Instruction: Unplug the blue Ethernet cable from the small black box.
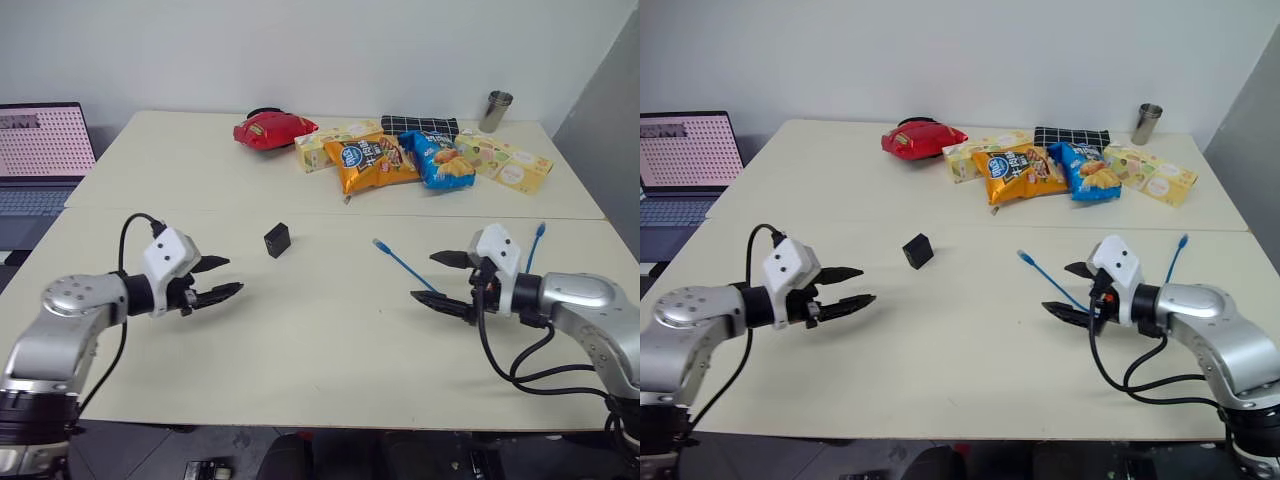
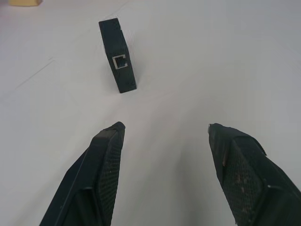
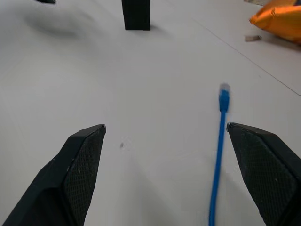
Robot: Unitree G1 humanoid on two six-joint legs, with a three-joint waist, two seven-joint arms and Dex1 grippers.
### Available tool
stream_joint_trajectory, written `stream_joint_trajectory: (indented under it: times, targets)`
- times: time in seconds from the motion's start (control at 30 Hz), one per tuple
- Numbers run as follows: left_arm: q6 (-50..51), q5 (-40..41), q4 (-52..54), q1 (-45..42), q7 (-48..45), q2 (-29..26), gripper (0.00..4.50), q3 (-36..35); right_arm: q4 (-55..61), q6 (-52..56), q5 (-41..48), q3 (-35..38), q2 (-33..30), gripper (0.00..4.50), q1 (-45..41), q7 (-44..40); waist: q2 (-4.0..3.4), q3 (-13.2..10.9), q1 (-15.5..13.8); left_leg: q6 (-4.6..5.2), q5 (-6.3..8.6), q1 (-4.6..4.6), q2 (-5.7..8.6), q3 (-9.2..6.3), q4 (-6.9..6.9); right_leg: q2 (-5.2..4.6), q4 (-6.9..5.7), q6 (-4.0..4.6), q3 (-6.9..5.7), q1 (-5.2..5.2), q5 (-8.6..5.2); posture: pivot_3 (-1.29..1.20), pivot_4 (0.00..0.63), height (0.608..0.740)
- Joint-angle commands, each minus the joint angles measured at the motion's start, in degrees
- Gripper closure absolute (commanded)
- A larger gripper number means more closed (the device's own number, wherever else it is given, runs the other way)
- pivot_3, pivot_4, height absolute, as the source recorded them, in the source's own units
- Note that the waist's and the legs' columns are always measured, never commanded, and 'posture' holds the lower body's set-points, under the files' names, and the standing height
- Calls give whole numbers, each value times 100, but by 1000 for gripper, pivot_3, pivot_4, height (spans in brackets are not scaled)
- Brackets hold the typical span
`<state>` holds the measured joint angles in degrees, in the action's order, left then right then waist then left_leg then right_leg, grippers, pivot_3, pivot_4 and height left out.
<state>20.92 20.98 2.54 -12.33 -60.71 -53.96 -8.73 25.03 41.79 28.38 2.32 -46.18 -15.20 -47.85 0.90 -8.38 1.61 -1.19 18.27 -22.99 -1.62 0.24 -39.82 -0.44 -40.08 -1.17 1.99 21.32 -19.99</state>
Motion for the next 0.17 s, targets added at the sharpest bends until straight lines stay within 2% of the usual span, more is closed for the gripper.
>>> stream_joint_trajectory:
  times: [0.03,0.17]
  targets:
    - [42,223,71,-408,-350,-258,1489,-185,24,-148,119,351,-193,119,16,-213,2,-3,-1,4,2,-3,0,-1,-1,1,0,0,-2,1,0,0,150,740]
    - [138,329,112,-612,-468,-264,1489,-159,-76,-188,88,452,-249,119,21,-276,2,-3,-1,5,3,-2,2,4,-3,1,1,0,5,0,0,0,150,740]
